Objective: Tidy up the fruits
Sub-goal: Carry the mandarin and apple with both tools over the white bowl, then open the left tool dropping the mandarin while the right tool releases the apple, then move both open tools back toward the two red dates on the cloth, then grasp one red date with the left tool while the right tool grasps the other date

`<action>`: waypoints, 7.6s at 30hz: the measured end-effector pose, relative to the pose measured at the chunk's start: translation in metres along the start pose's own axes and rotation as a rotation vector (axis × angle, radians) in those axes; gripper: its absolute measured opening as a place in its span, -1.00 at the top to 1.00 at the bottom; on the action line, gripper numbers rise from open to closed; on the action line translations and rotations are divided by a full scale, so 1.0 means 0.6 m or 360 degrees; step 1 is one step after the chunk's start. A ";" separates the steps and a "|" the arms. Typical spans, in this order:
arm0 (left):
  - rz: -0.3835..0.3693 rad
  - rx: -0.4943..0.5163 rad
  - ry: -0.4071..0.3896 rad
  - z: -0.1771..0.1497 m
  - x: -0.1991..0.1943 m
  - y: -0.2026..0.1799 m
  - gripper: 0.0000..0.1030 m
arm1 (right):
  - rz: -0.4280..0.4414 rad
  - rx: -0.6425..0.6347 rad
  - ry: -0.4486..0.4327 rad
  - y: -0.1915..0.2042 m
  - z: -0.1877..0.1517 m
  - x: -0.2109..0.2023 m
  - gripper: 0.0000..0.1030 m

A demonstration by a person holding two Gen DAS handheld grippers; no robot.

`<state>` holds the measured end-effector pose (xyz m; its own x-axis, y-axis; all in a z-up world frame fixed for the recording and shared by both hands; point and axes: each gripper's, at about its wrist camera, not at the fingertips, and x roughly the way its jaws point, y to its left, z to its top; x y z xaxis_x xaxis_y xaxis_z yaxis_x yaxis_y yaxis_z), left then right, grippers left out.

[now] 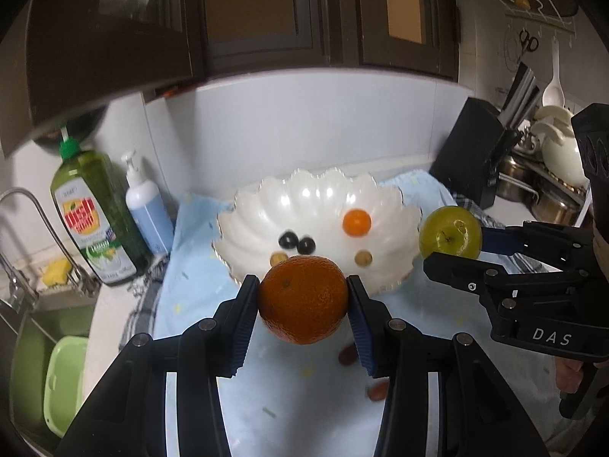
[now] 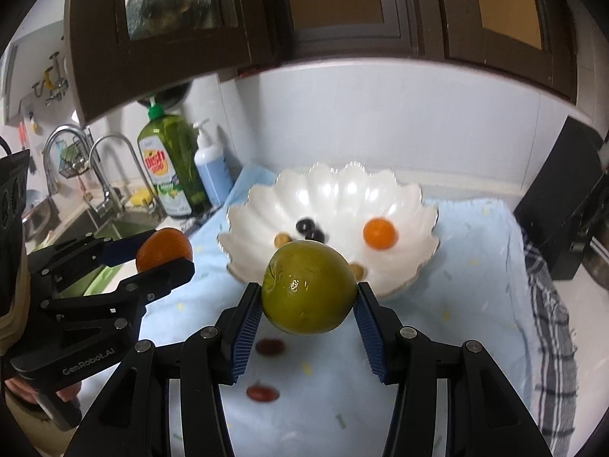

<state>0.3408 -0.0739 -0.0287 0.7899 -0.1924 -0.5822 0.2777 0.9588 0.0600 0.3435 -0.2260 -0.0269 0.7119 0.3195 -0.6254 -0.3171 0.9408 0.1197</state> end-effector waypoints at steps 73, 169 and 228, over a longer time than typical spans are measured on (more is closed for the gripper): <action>0.0180 0.0026 0.0561 0.175 0.426 0.062 -0.29 | -0.0207 -0.0201 0.0529 -0.110 0.197 0.395 -0.08; -0.0074 0.0447 0.0155 -0.097 0.015 0.003 -0.49 | -0.0086 -0.0395 0.0191 0.080 -0.115 0.032 -0.20; -0.0249 0.0266 0.0338 -0.118 0.121 -0.046 0.66 | 0.0121 -0.0203 0.0338 0.055 -0.153 0.108 0.48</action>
<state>0.3519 -0.0996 -0.1300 0.6035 -0.2702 -0.7502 0.4870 0.8699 0.0785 0.3215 -0.1848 -0.1345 0.5396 0.3450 -0.7680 -0.4507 0.8888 0.0826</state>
